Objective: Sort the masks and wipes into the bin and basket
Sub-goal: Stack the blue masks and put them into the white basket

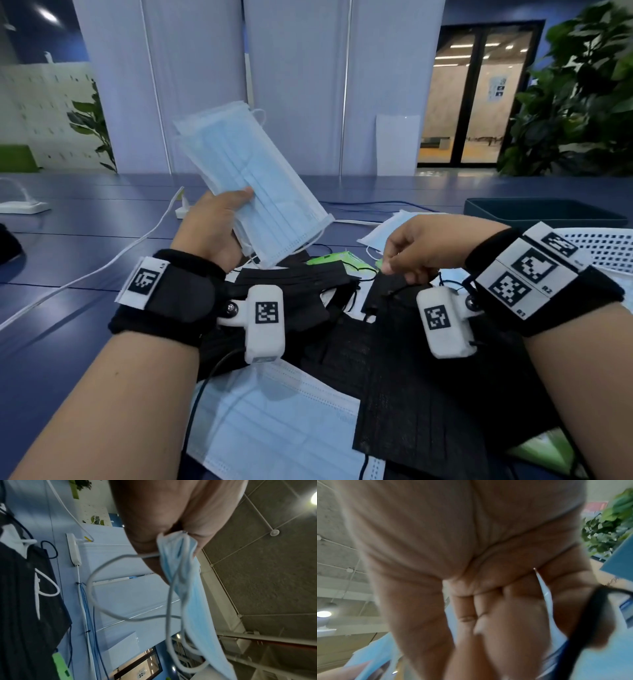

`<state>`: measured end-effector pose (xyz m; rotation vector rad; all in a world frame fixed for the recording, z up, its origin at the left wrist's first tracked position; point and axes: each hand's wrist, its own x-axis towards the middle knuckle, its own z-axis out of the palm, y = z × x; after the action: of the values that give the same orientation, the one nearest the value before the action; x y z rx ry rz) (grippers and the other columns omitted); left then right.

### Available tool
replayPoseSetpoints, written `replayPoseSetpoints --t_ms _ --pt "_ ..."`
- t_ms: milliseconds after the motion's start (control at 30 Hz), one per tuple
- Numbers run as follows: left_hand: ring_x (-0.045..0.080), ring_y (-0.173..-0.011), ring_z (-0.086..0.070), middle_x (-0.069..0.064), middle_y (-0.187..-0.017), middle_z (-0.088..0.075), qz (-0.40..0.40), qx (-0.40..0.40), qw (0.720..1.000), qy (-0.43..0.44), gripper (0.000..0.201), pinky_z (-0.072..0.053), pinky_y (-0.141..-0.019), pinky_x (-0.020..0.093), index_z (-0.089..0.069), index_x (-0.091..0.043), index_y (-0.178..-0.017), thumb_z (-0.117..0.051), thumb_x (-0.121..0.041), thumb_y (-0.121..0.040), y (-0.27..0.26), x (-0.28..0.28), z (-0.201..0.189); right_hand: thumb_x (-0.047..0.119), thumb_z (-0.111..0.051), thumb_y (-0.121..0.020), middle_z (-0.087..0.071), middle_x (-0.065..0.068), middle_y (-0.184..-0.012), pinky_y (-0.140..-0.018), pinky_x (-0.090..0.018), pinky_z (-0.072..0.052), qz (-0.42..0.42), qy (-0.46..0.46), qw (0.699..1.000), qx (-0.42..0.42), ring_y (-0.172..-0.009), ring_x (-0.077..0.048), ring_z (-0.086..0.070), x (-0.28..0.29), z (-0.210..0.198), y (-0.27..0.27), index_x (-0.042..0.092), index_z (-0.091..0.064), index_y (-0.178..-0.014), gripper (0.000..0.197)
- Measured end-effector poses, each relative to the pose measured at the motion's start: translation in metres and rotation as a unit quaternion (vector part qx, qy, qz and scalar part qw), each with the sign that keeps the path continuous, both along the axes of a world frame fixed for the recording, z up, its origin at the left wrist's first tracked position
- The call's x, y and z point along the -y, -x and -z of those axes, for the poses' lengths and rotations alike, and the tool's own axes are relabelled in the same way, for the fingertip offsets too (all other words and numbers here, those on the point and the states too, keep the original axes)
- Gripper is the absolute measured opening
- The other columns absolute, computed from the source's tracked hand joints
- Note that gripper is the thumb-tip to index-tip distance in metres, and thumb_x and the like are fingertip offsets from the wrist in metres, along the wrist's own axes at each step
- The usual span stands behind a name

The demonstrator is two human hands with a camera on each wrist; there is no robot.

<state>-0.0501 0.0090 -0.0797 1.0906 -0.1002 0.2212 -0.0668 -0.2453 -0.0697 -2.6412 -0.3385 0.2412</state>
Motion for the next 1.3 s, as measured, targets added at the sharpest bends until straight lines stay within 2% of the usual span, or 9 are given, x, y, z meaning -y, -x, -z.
replayPoseSetpoints --t_ms 133,333,433,600,833,1000,1133,1233,1300 --pt "0.017 -0.075 -0.073 0.000 -0.082 -0.075 0.015 -0.019 1.000 -0.005 0.016 -0.057 -0.054 0.033 -0.061 -0.011 -0.102 -0.046 -0.011 -0.097 0.007 -0.008 -0.007 0.030 -0.065 -0.083 -0.068 0.006 -0.071 -0.066 -0.023 -0.043 0.009 -0.001 0.997 0.083 -0.068 -0.007 -0.060 0.005 -0.010 0.003 0.020 -0.067 -0.085 0.010" --pt "0.025 -0.087 -0.072 0.006 -0.096 -0.074 0.017 -0.023 0.999 -0.017 0.022 -0.059 -0.059 0.038 -0.061 -0.009 -0.112 -0.047 -0.014 -0.096 0.023 -0.029 -0.013 0.024 -0.066 -0.084 -0.069 0.008 -0.072 -0.069 -0.021 -0.052 -0.126 -0.127 0.984 0.002 -0.069 -0.002 -0.063 -0.022 -0.028 0.043 0.015 -0.069 -0.089 0.011" --pt "0.019 -0.063 -0.071 0.003 -0.073 -0.074 0.020 -0.017 0.999 -0.041 0.018 -0.054 -0.045 0.031 -0.060 -0.009 -0.101 -0.043 -0.013 -0.097 0.033 -0.041 -0.011 0.027 -0.068 -0.083 -0.067 0.009 -0.068 -0.067 -0.021 -0.053 -0.160 -0.038 0.984 -0.062 -0.067 -0.002 -0.062 -0.052 -0.017 0.050 0.014 -0.071 -0.087 0.015" --pt "0.033 -0.088 -0.071 0.015 -0.110 -0.069 0.031 -0.019 0.999 -0.006 0.030 -0.057 -0.057 0.042 -0.056 -0.006 -0.122 -0.046 -0.015 -0.095 0.038 -0.060 -0.002 0.033 -0.072 -0.081 -0.063 0.005 -0.069 -0.058 -0.018 -0.052 -0.148 0.139 0.965 -0.165 -0.059 -0.007 -0.059 -0.100 0.018 0.050 0.004 -0.069 -0.098 0.033" --pt "0.020 -0.073 -0.068 0.003 -0.091 -0.069 -0.014 -0.070 0.997 -0.004 0.034 -0.056 -0.059 0.032 -0.056 -0.008 -0.127 -0.052 -0.016 -0.094 0.028 -0.055 0.032 0.059 -0.073 -0.067 -0.068 -0.005 -0.095 -0.053 -0.023 -0.036 -0.152 0.286 0.943 -0.073 -0.068 -0.015 -0.050 -0.130 0.027 0.065 0.012 -0.060 -0.113 0.068" --pt "0.018 -0.072 -0.070 0.004 -0.095 -0.068 -0.029 -0.068 0.997 0.022 0.032 -0.057 -0.058 0.031 -0.054 -0.008 -0.125 -0.050 -0.014 -0.094 0.031 -0.065 0.034 0.054 -0.075 -0.068 -0.063 -0.002 -0.093 -0.057 -0.025 -0.037 -0.172 0.293 0.938 -0.065 -0.076 -0.017 -0.053 -0.140 0.037 0.069 0.009 -0.060 -0.112 0.064" --pt "0.026 -0.110 -0.063 0.007 -0.123 -0.064 -0.041 -0.058 0.997 0.015 0.048 -0.052 -0.091 0.047 -0.052 -0.008 -0.131 -0.060 -0.019 -0.085 0.031 -0.075 0.038 0.043 -0.075 -0.073 -0.068 0.000 -0.093 -0.069 -0.027 -0.046 -0.193 0.230 0.953 -0.033 -0.083 -0.018 -0.061 -0.137 0.042 0.069 0.016 -0.064 -0.099 0.039" --pt "0.025 -0.107 -0.064 0.006 -0.120 -0.066 -0.072 -0.065 0.995 0.018 0.038 -0.053 -0.088 0.043 -0.054 -0.008 -0.128 -0.055 -0.018 -0.092 0.033 -0.077 0.037 0.036 -0.071 -0.080 -0.058 0.003 -0.068 -0.062 -0.026 -0.042 -0.208 0.181 0.961 -0.009 -0.062 -0.011 -0.050 -0.133 0.039 0.068 0.018 -0.060 -0.071 0.023" --pt "0.024 -0.100 -0.065 0.004 -0.113 -0.067 -0.079 -0.064 0.994 0.031 0.033 -0.054 -0.081 0.039 -0.056 -0.008 -0.124 -0.055 -0.018 -0.093 0.033 -0.076 0.035 0.036 -0.068 -0.082 -0.061 0.005 -0.071 -0.068 -0.026 -0.045 -0.196 0.151 0.969 0.009 -0.065 -0.012 -0.053 -0.128 0.033 0.064 0.022 -0.067 -0.072 0.018"
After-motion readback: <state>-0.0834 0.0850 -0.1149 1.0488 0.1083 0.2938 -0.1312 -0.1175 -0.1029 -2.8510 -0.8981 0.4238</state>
